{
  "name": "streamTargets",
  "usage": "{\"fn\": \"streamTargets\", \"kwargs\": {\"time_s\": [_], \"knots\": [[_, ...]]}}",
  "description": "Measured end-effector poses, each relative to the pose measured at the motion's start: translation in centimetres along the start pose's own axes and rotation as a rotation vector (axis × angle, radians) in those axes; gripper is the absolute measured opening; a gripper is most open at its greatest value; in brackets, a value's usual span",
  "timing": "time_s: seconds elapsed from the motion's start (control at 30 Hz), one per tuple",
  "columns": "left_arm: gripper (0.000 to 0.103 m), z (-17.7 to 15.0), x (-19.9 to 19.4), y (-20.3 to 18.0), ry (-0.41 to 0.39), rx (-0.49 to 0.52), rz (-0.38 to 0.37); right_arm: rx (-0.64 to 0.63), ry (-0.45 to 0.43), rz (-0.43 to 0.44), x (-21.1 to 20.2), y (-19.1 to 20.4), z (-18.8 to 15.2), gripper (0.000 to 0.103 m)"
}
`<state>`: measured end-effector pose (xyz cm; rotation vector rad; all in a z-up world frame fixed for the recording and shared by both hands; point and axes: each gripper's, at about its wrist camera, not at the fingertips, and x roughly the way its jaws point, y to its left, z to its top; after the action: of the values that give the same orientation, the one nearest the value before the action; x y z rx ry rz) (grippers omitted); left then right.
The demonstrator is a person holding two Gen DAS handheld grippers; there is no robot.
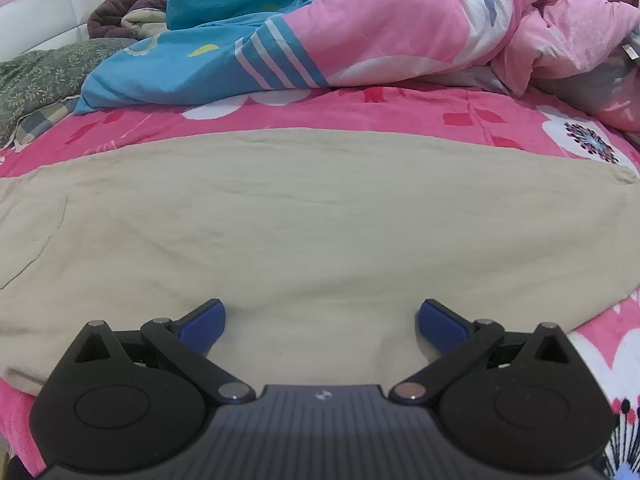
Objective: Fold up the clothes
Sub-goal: 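Grasp the trouser cuff with the right gripper and fold it onto the leg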
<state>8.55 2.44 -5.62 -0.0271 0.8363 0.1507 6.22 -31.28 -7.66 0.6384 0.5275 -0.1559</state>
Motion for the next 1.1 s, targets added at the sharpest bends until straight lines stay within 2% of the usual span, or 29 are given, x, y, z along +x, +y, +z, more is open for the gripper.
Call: {"fn": "streamTargets", "kwargs": {"time_s": [0.17, 0.47, 0.63, 0.7, 0.77, 0.83, 0.9, 1.1], "knots": [[0.103, -0.1, 0.0, 0.0, -0.004, 0.004, -0.007, 0.048, -0.015, -0.004, 3.1, 0.8, 0.7, 0.067], [0.103, -0.1, 0.0, 0.3, -0.012, 0.011, -0.028, 0.103, -0.122, -0.084, 6.7, 1.1, 2.7, 0.067], [0.103, -0.1, 0.1, 0.5, -0.015, 0.017, -0.035, 0.107, -0.186, -0.078, 7.3, 0.9, 2.7, 0.067], [0.103, -0.1, 0.1, 0.5, -0.013, 0.016, -0.035, 0.134, -0.207, -0.044, 6.9, 0.2, 2.5, 0.059], [0.103, -0.1, 0.0, 0.5, -0.013, 0.015, -0.032, 0.19, -0.223, -0.001, 6.5, -0.9, 2.4, 0.039], [0.103, 0.0, 0.0, 0.4, -0.013, 0.014, -0.03, 0.235, -0.222, 0.029, 6.6, -1.7, 2.4, 0.029], [0.103, 0.0, 0.0, 0.3, -0.011, 0.013, -0.03, 0.246, -0.221, 0.05, 6.6, -1.9, 2.3, 0.026], [0.103, 0.0, 0.0, 0.3, -0.009, 0.013, -0.029, 0.247, -0.207, 0.066, 7.3, -2.0, 2.5, 0.024]]}}
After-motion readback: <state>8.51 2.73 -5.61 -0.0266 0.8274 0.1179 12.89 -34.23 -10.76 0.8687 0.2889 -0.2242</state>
